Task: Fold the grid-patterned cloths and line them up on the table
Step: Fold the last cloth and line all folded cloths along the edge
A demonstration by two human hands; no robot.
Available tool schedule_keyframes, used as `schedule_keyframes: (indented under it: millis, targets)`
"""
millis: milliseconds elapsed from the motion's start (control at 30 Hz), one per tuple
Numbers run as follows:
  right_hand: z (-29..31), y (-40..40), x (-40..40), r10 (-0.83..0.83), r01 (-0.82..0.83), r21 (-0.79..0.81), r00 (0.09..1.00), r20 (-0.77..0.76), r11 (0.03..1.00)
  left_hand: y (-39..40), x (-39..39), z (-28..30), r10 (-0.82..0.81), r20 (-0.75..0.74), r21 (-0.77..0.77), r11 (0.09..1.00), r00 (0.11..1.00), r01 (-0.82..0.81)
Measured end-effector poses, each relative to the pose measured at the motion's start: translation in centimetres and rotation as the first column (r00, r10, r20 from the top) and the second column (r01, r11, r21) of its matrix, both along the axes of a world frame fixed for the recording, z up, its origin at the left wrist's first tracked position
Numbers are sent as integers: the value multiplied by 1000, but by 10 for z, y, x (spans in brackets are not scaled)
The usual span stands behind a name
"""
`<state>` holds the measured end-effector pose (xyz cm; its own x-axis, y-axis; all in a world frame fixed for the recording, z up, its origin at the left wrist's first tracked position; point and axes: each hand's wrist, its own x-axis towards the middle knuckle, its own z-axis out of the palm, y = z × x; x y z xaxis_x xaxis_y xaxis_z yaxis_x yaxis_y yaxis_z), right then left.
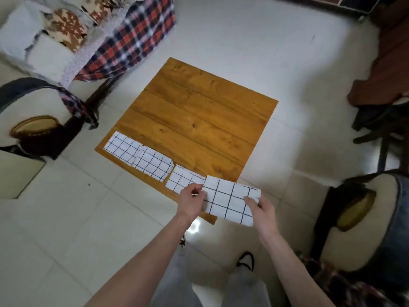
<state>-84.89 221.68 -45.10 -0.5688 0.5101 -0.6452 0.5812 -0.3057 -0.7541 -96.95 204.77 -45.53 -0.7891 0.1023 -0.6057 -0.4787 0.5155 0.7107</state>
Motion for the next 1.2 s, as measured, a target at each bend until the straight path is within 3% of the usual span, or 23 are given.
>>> schedule_keyframes:
  millis: [233,433,567,800,1200]
  targets:
    - [-61,-40,1,-192,185,90,978,75,979,-11,-17,-66,-228,50,11,974,972,228]
    - [-137,-61,1,-344,339,119,939,24,933,-9,-36,-164,-384,83,25,923,920,383]
    - [-176,-66,-3,-351,349,97,937,1,932,-9,-40,-207,-457,40,31,889,889,456]
    - [-202,-69,-10,-304,303,52,953,13,952,-20,-46,-226,-503,-113,-94,864,857,495]
    - [-227,-83,-36,-276,274,108,961,-1,956,-31,-64,-223,-485,-184,-169,872,855,458]
